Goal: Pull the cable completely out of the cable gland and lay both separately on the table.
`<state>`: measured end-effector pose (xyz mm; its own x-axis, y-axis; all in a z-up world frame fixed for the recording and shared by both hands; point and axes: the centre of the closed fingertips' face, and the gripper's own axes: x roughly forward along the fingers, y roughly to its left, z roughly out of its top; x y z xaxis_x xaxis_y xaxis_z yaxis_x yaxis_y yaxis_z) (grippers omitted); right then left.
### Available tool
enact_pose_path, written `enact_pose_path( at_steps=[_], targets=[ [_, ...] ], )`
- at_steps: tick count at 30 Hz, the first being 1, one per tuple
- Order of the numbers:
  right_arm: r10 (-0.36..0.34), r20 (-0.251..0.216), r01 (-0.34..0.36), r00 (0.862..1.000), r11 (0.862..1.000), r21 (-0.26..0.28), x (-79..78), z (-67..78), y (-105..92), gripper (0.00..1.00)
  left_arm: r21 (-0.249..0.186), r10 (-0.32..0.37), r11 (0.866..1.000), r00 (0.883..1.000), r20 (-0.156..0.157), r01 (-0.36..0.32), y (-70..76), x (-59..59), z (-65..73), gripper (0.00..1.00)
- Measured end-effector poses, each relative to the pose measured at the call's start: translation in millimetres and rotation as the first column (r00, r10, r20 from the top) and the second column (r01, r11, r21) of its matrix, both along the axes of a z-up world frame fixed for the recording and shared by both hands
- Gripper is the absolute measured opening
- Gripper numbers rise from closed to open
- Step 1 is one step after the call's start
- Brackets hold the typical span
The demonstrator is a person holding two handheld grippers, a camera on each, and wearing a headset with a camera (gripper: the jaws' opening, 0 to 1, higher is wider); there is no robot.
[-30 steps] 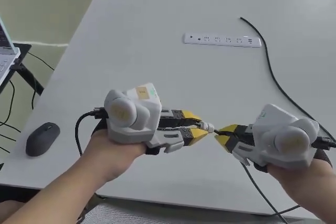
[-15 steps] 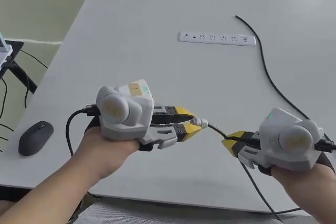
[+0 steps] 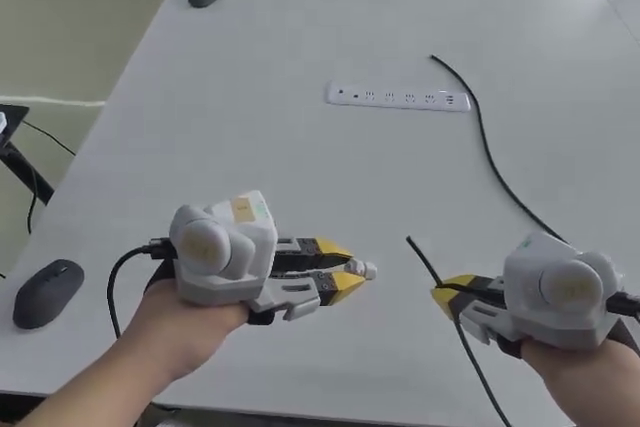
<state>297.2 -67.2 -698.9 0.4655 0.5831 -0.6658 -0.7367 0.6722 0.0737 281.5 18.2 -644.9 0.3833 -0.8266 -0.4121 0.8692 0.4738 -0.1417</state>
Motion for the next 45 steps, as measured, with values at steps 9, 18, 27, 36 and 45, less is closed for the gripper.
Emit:
enact_pose_path(
  at_steps=[9,18,27,36,45],
  targets=[
    [-0.024,-0.011,0.025,1.000,1.000,0.010,13.3,8.2,4.5,0.00,-0.004,-0.002,1.000,1.000,-0.014,0.002,5.4,-4.0,-16.9,0.15],
    [-0.009,-0.014,0.009,1.000,1.000,-0.008,36.5,15.0,18.4,0.00,-0.015,0.004,1.000,1.000,-0.015,-0.004,13.9,-5.6,-38.2,0.15],
    [0.008,-0.018,-0.009,1.000,1.000,-0.020,66.5,18.2,46.0,0.00,-0.046,0.040,0.998,0.998,-0.044,-0.042,34.5,-3.0,-60.5,0.15],
    [0.026,-0.017,-0.027,1.000,0.998,-0.064,106.6,7.0,77.3,0.00,-0.034,0.063,0.997,0.996,-0.058,-0.065,58.9,3.3,-86.2,0.15],
    [0.066,-0.008,-0.066,0.998,0.993,-0.102,135.2,-4.2,112.0,0.00,-0.021,0.052,0.998,0.995,-0.086,-0.054,65.6,2.1,-116.9,0.16]
  ],
)
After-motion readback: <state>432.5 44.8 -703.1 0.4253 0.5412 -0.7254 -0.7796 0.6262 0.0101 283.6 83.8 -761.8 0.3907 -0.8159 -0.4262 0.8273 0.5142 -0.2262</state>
